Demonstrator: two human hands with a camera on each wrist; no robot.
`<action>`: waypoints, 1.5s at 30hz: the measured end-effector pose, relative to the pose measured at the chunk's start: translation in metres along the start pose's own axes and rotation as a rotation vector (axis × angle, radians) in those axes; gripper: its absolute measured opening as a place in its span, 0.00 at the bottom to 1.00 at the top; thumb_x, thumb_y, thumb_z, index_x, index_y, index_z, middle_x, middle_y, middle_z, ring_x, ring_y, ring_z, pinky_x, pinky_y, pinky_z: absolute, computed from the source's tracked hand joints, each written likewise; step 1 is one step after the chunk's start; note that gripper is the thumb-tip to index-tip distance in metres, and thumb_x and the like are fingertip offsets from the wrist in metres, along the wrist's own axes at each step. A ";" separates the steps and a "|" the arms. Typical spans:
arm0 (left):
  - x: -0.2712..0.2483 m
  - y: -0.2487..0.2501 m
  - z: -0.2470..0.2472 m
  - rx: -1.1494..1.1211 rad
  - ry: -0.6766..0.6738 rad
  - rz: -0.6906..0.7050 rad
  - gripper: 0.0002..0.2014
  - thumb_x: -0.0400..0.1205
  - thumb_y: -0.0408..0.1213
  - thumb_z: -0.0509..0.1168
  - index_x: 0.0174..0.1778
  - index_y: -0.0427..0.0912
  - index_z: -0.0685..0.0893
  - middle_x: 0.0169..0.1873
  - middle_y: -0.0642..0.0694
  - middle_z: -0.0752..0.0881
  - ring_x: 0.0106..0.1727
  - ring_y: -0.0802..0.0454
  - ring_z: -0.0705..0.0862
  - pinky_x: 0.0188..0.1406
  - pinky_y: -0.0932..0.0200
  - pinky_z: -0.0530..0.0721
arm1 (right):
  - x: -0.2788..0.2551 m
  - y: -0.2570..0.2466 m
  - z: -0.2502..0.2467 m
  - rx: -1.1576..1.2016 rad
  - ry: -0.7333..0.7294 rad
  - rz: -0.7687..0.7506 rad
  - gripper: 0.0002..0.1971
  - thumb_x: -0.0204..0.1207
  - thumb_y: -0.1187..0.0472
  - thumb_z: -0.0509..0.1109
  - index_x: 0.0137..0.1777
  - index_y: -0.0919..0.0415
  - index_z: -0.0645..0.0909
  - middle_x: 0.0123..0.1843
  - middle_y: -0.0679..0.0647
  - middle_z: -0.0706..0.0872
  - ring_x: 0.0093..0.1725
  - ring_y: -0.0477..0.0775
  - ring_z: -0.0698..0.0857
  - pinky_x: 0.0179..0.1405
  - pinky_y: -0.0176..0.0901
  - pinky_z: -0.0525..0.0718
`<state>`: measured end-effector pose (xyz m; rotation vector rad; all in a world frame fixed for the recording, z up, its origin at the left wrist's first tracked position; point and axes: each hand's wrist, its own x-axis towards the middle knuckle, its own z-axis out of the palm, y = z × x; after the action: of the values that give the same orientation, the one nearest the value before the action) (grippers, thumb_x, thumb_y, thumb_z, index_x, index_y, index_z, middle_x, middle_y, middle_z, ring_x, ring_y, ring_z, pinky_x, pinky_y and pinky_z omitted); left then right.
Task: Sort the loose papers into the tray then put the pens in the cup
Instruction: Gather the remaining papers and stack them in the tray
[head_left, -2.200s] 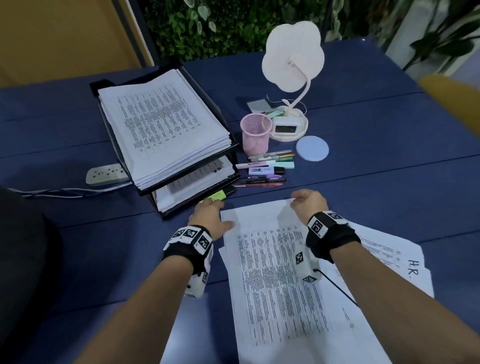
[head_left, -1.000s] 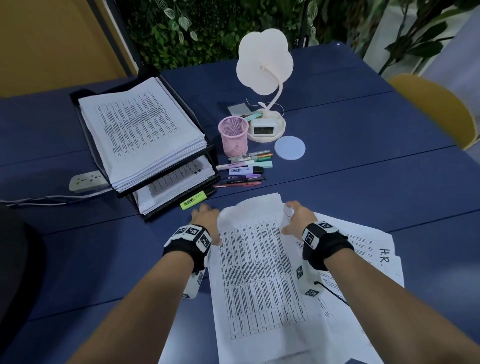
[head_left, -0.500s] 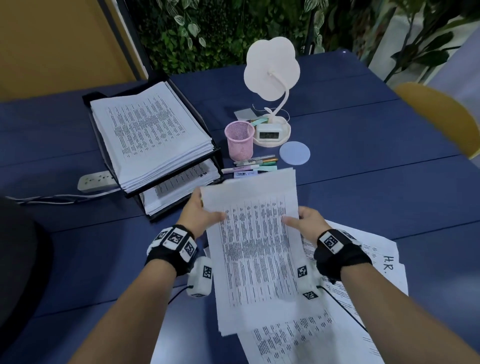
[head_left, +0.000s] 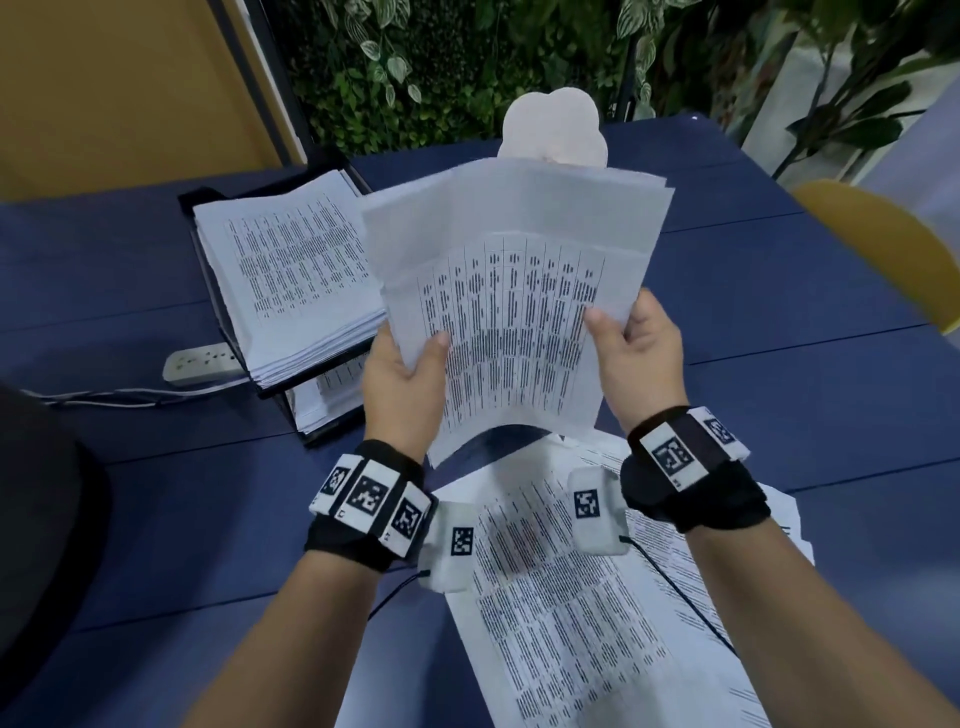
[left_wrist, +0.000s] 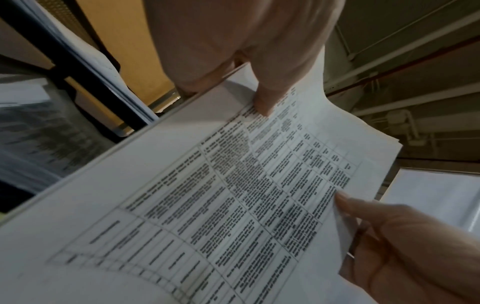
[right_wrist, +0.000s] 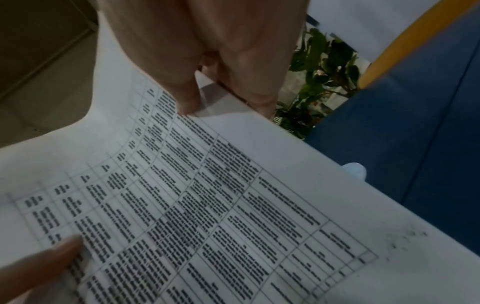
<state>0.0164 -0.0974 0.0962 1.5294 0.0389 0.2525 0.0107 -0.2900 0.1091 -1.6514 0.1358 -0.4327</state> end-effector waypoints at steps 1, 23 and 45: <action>0.000 -0.002 0.000 -0.001 0.012 -0.002 0.17 0.81 0.28 0.66 0.62 0.49 0.74 0.56 0.56 0.85 0.57 0.68 0.83 0.58 0.70 0.80 | -0.001 0.002 0.002 -0.014 -0.007 0.007 0.11 0.80 0.66 0.67 0.46 0.45 0.77 0.48 0.45 0.87 0.45 0.36 0.86 0.51 0.33 0.84; 0.008 -0.041 -0.023 0.026 0.030 -0.193 0.15 0.84 0.32 0.63 0.67 0.45 0.76 0.58 0.55 0.86 0.57 0.68 0.84 0.56 0.69 0.79 | -0.013 0.082 -0.012 -0.270 -0.244 0.416 0.08 0.83 0.58 0.61 0.56 0.54 0.81 0.54 0.53 0.87 0.55 0.58 0.85 0.55 0.55 0.85; -0.003 -0.046 -0.051 -0.141 0.105 -0.206 0.15 0.82 0.24 0.62 0.56 0.50 0.79 0.55 0.52 0.87 0.57 0.58 0.86 0.59 0.61 0.82 | -0.014 0.072 0.021 0.033 -0.330 0.522 0.10 0.79 0.70 0.67 0.52 0.54 0.77 0.61 0.61 0.85 0.56 0.59 0.86 0.54 0.51 0.86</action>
<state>0.0102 -0.0487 0.0483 1.3595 0.2552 0.1667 0.0171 -0.2750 0.0340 -1.5596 0.3003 0.2320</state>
